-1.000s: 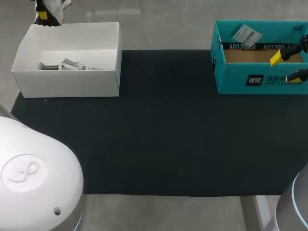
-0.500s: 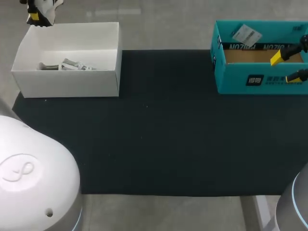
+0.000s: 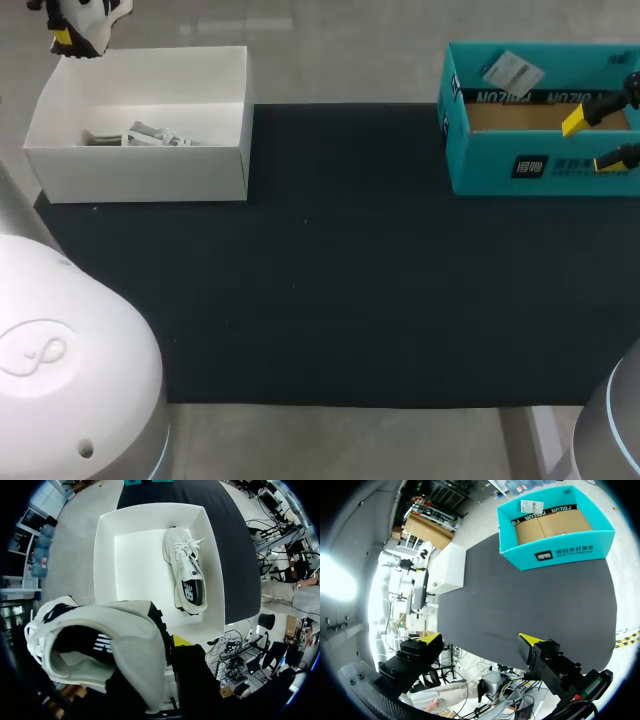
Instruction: Take the shoe out of the shoebox, open the shoe tongue, remove and reinsert the insole, then place the shoe into the shoebox
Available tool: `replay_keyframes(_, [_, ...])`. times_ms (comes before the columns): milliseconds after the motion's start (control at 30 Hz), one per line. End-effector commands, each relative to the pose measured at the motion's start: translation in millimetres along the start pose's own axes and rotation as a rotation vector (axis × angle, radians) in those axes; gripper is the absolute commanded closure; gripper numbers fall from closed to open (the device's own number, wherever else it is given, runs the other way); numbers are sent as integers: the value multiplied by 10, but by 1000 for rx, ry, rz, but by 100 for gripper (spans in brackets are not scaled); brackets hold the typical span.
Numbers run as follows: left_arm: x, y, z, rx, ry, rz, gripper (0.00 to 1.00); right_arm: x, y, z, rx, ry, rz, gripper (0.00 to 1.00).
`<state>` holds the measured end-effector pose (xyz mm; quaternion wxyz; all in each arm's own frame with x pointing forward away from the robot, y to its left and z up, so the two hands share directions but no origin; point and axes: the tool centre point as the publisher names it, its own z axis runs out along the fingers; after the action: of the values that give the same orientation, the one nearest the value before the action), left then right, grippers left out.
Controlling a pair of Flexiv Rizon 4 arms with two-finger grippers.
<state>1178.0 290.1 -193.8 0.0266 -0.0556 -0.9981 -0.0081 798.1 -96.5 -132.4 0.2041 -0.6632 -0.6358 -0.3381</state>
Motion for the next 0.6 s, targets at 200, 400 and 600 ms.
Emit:
replay_keyframes(200, [-124,88,-53,24,79,8,100,0,-1,1,0,-2,2,0])
replay_keyframes(400, [-124,88,-53,24,79,8,100,0,-1,1,0,-2,2,0])
replay_keyframes(600, [-54,83,-84,91,138,210,100,0,-1,1,0,-2,2,0])
